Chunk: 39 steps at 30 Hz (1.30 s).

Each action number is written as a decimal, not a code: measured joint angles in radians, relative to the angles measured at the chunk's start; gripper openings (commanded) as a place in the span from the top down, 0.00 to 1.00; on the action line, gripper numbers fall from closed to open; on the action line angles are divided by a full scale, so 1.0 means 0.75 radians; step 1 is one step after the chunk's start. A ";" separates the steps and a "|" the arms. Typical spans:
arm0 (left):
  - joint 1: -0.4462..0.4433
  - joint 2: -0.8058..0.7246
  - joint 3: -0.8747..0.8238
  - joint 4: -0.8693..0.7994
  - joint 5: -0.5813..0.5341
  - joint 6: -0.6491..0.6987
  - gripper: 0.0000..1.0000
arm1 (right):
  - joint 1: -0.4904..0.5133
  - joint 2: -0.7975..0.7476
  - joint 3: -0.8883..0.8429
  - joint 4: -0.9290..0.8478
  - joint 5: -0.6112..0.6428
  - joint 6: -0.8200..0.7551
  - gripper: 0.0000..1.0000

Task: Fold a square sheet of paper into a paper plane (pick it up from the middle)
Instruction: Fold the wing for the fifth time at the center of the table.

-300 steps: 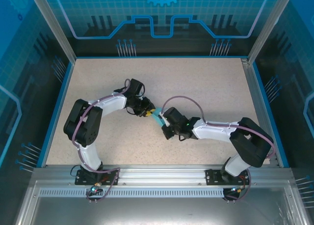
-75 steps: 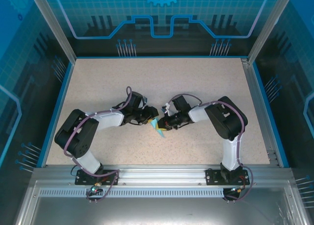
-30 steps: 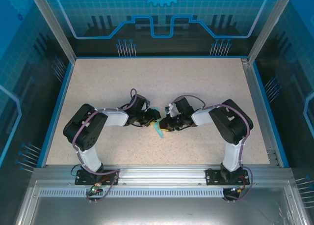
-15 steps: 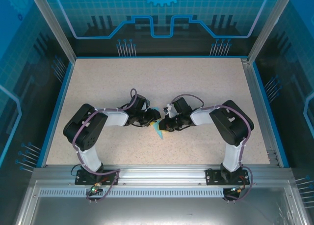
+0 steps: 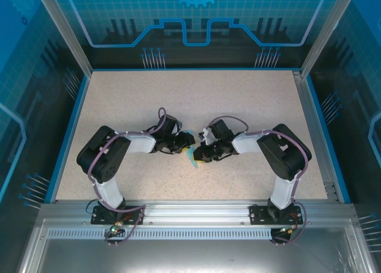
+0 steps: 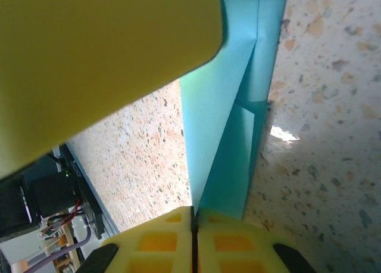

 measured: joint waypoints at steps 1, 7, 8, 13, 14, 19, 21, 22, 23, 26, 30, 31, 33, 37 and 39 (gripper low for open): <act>0.000 0.000 0.001 -0.002 0.003 0.000 0.60 | 0.004 0.001 -0.005 0.005 0.002 -0.001 0.93; -0.002 0.000 0.001 -0.011 0.018 -0.001 0.60 | 0.010 0.021 -0.021 0.025 0.003 -0.008 0.91; -0.002 0.000 0.001 -0.011 0.018 -0.001 0.60 | 0.010 0.021 -0.023 0.028 0.002 -0.009 0.91; -0.002 0.000 0.001 -0.012 0.018 0.000 0.60 | 0.011 0.009 -0.031 0.027 0.000 -0.009 0.88; -0.002 -0.001 0.001 -0.012 0.018 -0.001 0.60 | 0.011 -0.001 -0.039 0.018 0.000 -0.009 0.88; -0.002 0.000 0.002 -0.012 0.018 -0.001 0.60 | 0.012 -0.050 -0.050 -0.027 0.000 -0.009 0.90; -0.002 -0.001 0.002 -0.012 0.018 -0.001 0.60 | 0.013 -0.053 -0.050 -0.026 -0.002 -0.009 0.91; -0.002 0.000 0.002 -0.012 0.018 -0.001 0.60 | 0.015 -0.053 -0.051 -0.026 0.000 -0.009 0.91; -0.002 0.000 0.002 -0.012 0.018 0.000 0.60 | 0.017 -0.053 -0.051 -0.026 0.001 -0.009 0.91; -0.002 0.000 0.002 -0.015 0.018 0.000 0.60 | 0.026 -0.053 -0.051 -0.031 0.013 -0.011 0.93; -0.002 0.000 0.004 -0.020 0.020 -0.001 0.60 | 0.049 -0.049 -0.050 -0.032 0.039 -0.027 0.93; -0.002 0.000 0.004 -0.021 0.020 -0.001 0.60 | 0.056 -0.043 -0.048 -0.032 0.049 -0.033 0.93; -0.002 0.000 0.006 -0.030 0.024 -0.001 0.60 | 0.067 -0.026 -0.048 -0.030 0.063 -0.034 0.92; -0.003 0.000 0.009 -0.038 0.023 -0.003 0.60 | 0.069 -0.024 -0.048 -0.026 0.062 -0.034 0.91; -0.003 0.000 0.010 -0.040 0.023 -0.003 0.60 | 0.069 -0.027 -0.048 -0.026 0.062 -0.035 0.90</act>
